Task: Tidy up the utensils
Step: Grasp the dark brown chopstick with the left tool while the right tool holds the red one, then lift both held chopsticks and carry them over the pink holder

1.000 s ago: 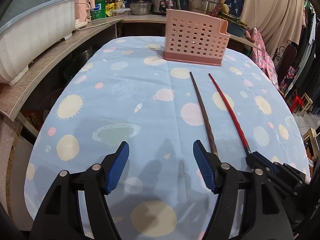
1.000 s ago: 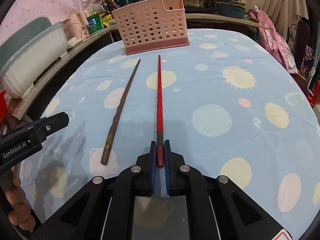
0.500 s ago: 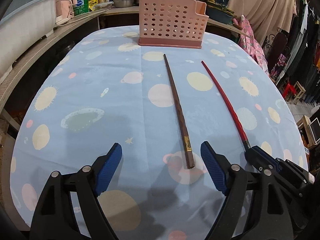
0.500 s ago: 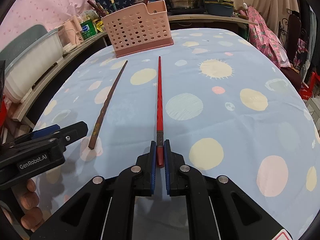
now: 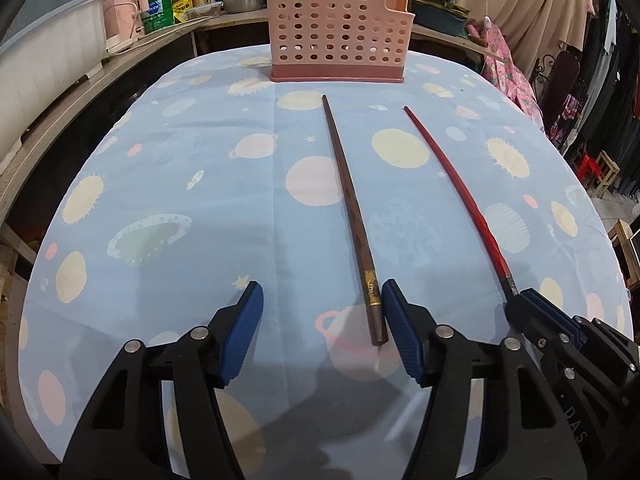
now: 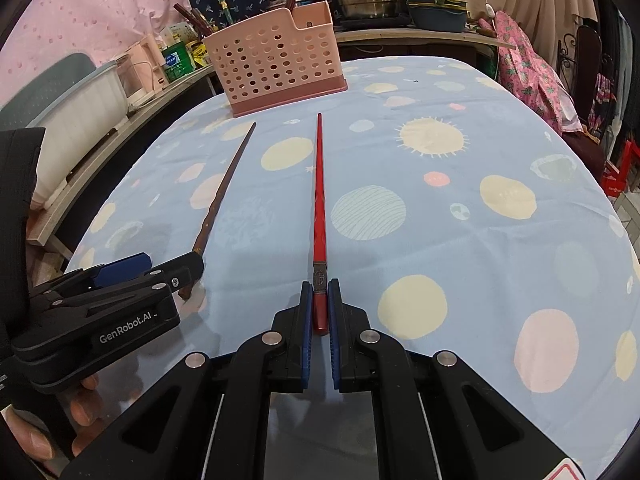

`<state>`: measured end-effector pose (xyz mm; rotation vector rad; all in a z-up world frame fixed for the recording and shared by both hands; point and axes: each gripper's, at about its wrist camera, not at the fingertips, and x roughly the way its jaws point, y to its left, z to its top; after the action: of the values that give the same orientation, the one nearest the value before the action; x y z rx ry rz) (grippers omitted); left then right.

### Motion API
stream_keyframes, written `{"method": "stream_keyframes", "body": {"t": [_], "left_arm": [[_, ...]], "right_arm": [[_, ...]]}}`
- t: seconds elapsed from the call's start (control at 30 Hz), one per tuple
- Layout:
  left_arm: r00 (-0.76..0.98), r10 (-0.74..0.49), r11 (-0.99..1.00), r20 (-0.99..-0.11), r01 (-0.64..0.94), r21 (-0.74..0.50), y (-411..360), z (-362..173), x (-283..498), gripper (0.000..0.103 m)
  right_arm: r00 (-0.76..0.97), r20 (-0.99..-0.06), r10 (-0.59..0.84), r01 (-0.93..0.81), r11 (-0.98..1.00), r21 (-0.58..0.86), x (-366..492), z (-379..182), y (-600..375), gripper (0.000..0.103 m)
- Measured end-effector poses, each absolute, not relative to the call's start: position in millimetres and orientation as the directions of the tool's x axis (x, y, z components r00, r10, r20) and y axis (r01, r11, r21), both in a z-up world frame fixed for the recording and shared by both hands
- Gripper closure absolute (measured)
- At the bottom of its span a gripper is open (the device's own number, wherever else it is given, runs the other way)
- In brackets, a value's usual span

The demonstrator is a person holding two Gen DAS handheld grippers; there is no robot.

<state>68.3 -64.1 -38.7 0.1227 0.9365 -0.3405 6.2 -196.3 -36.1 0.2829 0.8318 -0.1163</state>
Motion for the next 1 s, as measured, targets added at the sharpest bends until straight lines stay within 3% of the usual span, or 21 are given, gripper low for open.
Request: {"method": "stream_keyframes", "body": {"t": [0.17,0.33,0.43,1.0], "left_arm": [[0.55,-0.232,0.938,-0.803,0.344,-0.036,-64.5,-38.0,66.3,0.065],[0.543,-0.241,0.936,-0.805,0.348,-0.045,-63.2,-37.3,66.3,0.091],[0.538,-0.248,0.937,-0.806,0.345,-0.057,-61.1,-37.2,67.0,0.095],[0.55,-0.311,0.921,-0.775,0.377,-0.102,-41.5,-4.8,49.3,0.096]], "right_arm": [[0.67,-0.743,0.008,0.212,0.956,0.201,6.1,-36.2,-196.5,0.096],[0.67,-0.742,0.003,0.212,0.957,0.196,5.6,-35.9,-196.3,0.096],[0.67,-0.742,0.003,0.212,0.957,0.196,5.5,-35.9,-196.4,0.096],[0.698,-0.715,0.027,0.19,0.957,0.221,-11.7,-12.0,-188.3,0.096]]}}
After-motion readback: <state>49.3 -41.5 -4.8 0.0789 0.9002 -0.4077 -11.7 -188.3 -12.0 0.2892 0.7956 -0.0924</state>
